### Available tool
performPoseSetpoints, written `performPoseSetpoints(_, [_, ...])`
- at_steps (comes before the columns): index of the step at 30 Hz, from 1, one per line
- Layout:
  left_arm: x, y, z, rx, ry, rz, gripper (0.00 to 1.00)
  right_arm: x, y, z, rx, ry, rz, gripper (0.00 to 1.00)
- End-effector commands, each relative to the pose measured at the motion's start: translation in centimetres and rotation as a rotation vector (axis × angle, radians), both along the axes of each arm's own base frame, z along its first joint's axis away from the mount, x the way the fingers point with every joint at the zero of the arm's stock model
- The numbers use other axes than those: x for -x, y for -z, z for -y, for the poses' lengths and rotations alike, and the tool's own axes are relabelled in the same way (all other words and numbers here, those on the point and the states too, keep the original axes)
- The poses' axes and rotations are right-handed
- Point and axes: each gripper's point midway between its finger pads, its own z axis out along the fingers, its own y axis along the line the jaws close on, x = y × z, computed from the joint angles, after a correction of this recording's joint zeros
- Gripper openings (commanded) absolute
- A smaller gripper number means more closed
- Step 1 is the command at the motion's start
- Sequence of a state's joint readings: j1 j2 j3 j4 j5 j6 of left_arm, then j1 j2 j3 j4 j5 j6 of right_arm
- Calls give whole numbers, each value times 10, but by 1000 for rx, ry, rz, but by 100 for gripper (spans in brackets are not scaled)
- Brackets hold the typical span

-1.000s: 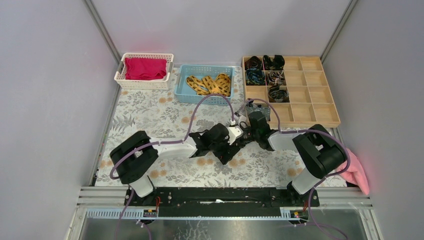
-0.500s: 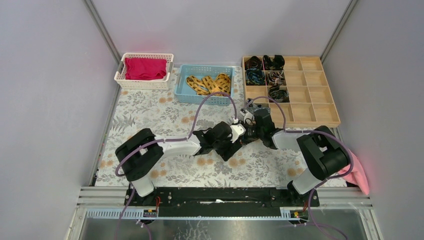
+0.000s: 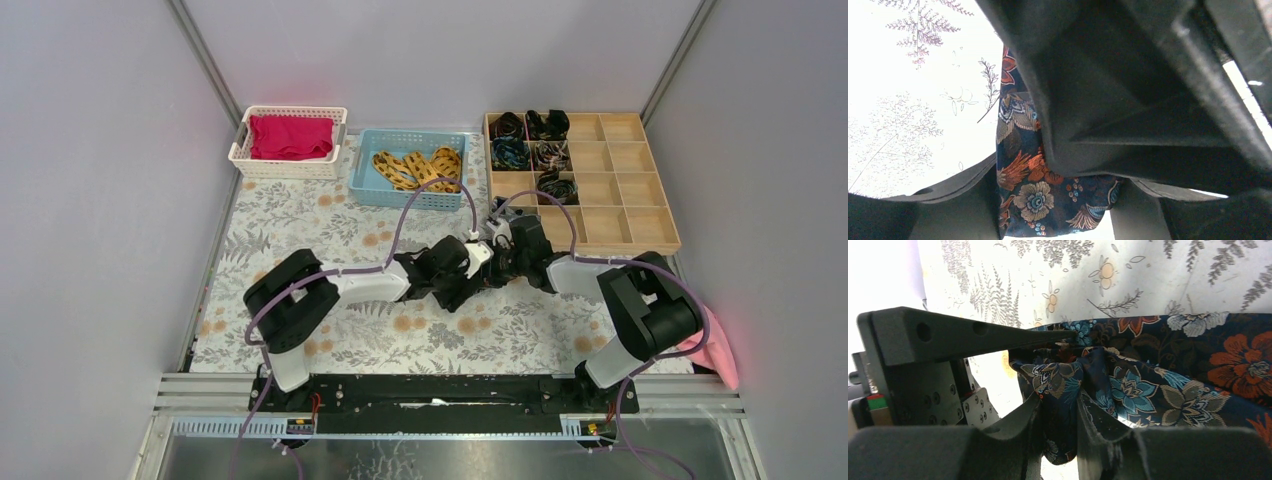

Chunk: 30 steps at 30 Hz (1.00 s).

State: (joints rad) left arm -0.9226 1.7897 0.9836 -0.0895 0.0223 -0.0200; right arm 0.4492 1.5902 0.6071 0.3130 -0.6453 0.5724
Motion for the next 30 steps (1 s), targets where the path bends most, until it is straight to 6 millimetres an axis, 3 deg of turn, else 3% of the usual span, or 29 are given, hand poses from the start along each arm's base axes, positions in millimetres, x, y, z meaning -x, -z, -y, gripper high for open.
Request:
performPoseSetpoints(1, [-18, 8, -14, -68, -61, 15, 71, 3, 16, 18, 122, 24, -16, 18])
performPoseSetpoints(7, [-17, 12, -8, -63, -47, -4, 72, -6, 27, 39, 269, 89, -11, 31])
performPoseSetpoints(15, [-16, 11, 1, -42, -18, -24, 72, -15, 19, 58, 370, 160, 35, 48])
performPoseSetpoints(19, [-16, 14, 3, -40, -13, -30, 72, -23, 11, 74, 454, 203, 68, 46])
performPoseSetpoints(25, [-15, 11, 7, -24, -3, -38, 73, -22, 9, 89, 539, 218, 69, 29])
performPoseSetpoints(30, [-16, 5, 13, -3, 12, -42, 75, -19, 22, 95, 580, 225, 38, 34])
